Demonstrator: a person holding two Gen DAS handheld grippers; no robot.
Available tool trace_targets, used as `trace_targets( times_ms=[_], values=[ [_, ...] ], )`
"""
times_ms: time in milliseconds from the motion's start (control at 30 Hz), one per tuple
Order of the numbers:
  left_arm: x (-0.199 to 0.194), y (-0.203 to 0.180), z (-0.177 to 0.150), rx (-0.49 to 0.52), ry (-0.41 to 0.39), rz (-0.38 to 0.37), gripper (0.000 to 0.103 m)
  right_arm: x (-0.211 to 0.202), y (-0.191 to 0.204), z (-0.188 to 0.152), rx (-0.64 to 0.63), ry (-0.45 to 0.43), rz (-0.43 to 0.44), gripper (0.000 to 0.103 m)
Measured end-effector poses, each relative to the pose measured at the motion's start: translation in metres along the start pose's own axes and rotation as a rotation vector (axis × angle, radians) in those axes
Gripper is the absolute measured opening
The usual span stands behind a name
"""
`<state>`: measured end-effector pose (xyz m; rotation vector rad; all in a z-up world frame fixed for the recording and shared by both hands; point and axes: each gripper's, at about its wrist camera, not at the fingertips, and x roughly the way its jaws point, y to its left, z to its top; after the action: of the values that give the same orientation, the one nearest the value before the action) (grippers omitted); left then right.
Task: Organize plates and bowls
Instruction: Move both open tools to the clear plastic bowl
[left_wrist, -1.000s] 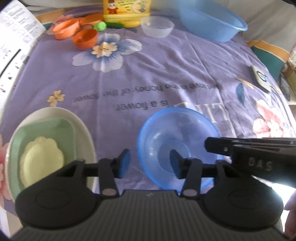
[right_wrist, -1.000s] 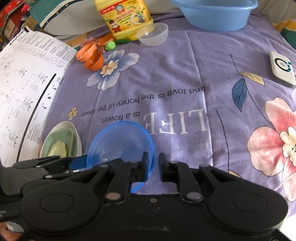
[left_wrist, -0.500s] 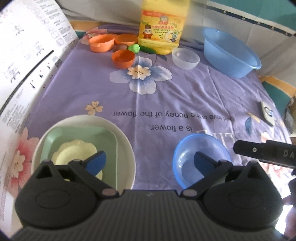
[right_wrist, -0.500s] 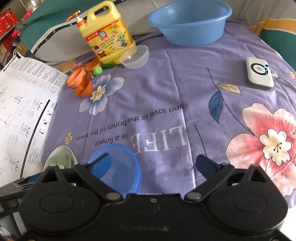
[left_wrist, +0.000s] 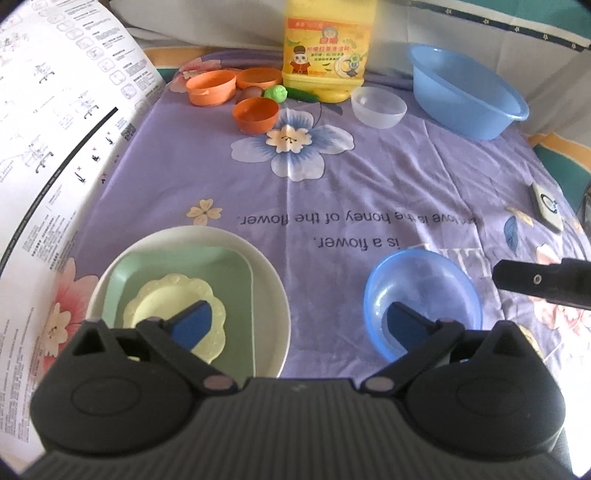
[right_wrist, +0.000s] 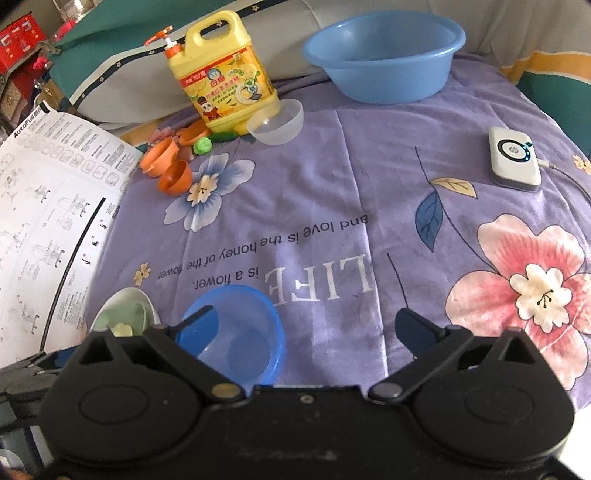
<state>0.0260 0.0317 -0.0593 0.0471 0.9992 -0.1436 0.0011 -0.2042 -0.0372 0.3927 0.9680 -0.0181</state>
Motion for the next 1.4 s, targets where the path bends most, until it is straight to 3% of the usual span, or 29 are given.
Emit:
trace_targets(
  times_ms=[333,633,800,1000,1400],
  values=[
    [0.002,0.01,0.007,-0.038,0.016,-0.017,0.103,-0.002,-0.006,0.003,0.007,-0.01,-0.003,0.103],
    [-0.011,0.01,0.039,0.007,-0.109,-0.011,0.103,-0.002,-0.015,0.026,-0.008,-0.052,-0.037,0.103],
    [-0.011,0.005,0.065,0.059,-0.175,-0.007,0.103,0.003,-0.019,0.052,0.001,-0.075,-0.036,0.103],
    [0.007,-0.004,0.107,0.136,-0.155,0.058,0.103,0.015,-0.016,0.093,0.012,-0.09,-0.023,0.103],
    [0.087,-0.022,0.191,0.125,-0.102,0.047,0.103,0.077,0.001,0.176,0.022,-0.075,0.005,0.103]
  ],
)
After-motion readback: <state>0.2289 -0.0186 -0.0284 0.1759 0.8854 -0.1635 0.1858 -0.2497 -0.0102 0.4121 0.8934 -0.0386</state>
